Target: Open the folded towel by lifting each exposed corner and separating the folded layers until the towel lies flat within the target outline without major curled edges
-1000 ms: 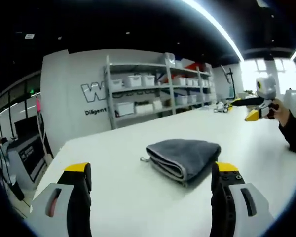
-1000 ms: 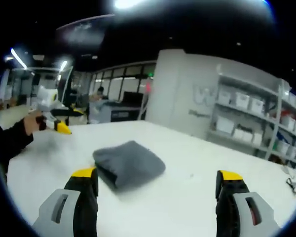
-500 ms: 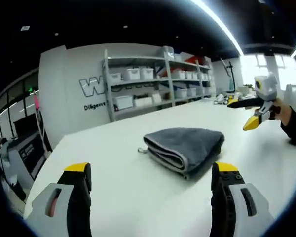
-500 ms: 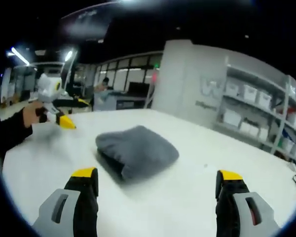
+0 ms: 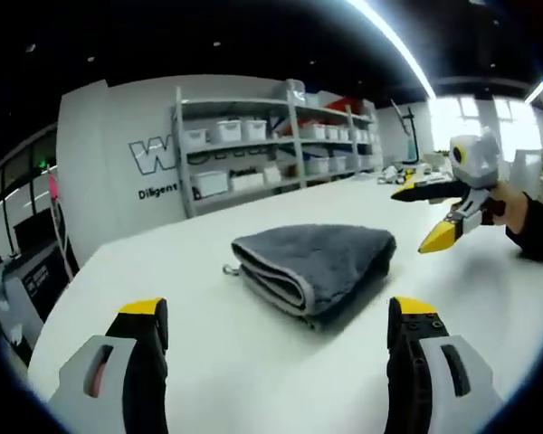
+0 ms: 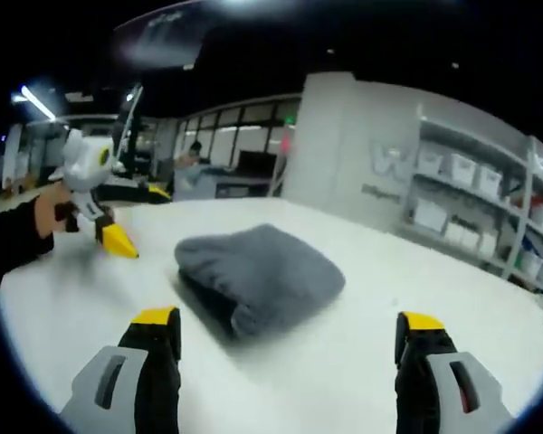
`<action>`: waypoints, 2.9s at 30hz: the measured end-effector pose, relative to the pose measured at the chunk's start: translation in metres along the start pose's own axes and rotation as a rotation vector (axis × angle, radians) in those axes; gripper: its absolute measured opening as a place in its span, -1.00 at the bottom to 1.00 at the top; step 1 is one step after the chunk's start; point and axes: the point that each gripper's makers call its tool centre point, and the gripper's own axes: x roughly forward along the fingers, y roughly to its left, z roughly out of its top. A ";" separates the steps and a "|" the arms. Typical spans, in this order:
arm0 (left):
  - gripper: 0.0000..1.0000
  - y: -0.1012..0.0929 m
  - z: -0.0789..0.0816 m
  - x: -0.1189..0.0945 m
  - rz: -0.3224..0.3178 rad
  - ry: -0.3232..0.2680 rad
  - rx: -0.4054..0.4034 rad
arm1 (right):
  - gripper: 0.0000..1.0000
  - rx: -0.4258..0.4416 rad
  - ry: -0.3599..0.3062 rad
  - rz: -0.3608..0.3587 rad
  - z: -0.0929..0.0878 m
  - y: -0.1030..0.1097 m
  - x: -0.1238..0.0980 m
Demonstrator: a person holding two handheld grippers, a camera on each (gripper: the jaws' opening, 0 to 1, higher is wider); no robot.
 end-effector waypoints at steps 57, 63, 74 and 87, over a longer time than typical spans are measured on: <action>-0.25 -0.034 -0.019 0.053 -0.035 0.038 -0.020 | -0.64 0.115 -0.025 0.074 -0.022 0.020 0.035; -0.26 -0.026 -0.018 0.058 -0.015 0.057 -0.013 | -0.41 0.109 -0.006 0.060 -0.022 0.010 0.037; -0.47 -0.037 -0.025 0.063 -0.046 0.079 0.005 | -0.75 0.097 0.013 0.092 -0.020 0.026 0.040; -0.66 -0.033 -0.028 0.059 -0.038 0.091 -0.001 | -0.77 0.071 0.036 0.099 -0.024 0.025 0.036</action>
